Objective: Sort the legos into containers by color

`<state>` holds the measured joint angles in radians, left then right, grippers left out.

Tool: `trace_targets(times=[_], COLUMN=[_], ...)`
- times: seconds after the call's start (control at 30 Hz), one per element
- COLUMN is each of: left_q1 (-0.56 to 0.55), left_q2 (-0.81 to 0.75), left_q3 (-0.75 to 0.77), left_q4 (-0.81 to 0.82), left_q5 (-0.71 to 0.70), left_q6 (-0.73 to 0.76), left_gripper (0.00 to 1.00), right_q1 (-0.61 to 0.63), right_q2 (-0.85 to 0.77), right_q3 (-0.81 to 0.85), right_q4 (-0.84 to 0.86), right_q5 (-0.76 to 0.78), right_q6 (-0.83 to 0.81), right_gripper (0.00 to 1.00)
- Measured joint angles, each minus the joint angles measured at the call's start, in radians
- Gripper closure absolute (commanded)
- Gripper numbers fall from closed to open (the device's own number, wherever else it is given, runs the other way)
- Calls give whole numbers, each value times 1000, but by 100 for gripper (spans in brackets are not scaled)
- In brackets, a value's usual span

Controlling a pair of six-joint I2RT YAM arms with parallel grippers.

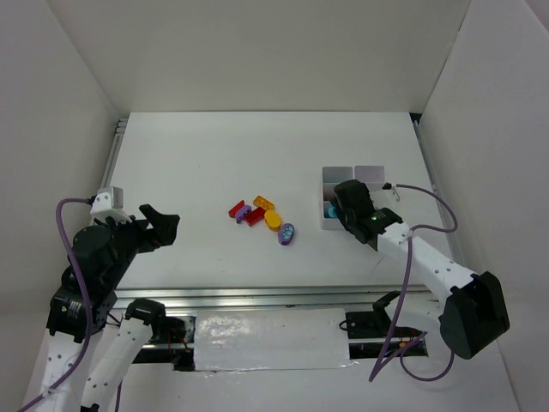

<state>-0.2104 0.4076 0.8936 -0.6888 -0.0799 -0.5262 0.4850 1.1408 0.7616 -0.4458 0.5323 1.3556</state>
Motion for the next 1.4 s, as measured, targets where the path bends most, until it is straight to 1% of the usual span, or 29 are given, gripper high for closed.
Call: trace_targets(times=[0.1, 0.17, 0.5, 0.67, 0.8, 1.2, 1.4], left_q1=[0, 0, 0, 0, 0, 0, 0], left_q2=[0, -3, -9, -11, -11, -12, -12], left_q3=[0, 0, 0, 0, 0, 0, 0], left_q4=[0, 0, 1, 1, 1, 2, 2], left_q5=[0, 2, 8, 11, 16, 30, 35], left_q6=[0, 0, 0, 1, 2, 3, 4], left_gripper=[1, 0, 0, 1, 0, 0, 1], right_q1=[-6, -7, -13, -13, -13, -13, -13], right_q2=[-1, -7, 7, 48, 55, 51, 53], right_q3=[-3, -15, -37, -36, -36, -36, -36], right_q4=[0, 5, 10, 11, 11, 39, 42], right_q5=[12, 18, 40, 43, 50, 60, 74], right_q6=[41, 62, 129, 153, 175, 248, 272], right_gripper=[86, 83, 83, 81, 77, 77, 76])
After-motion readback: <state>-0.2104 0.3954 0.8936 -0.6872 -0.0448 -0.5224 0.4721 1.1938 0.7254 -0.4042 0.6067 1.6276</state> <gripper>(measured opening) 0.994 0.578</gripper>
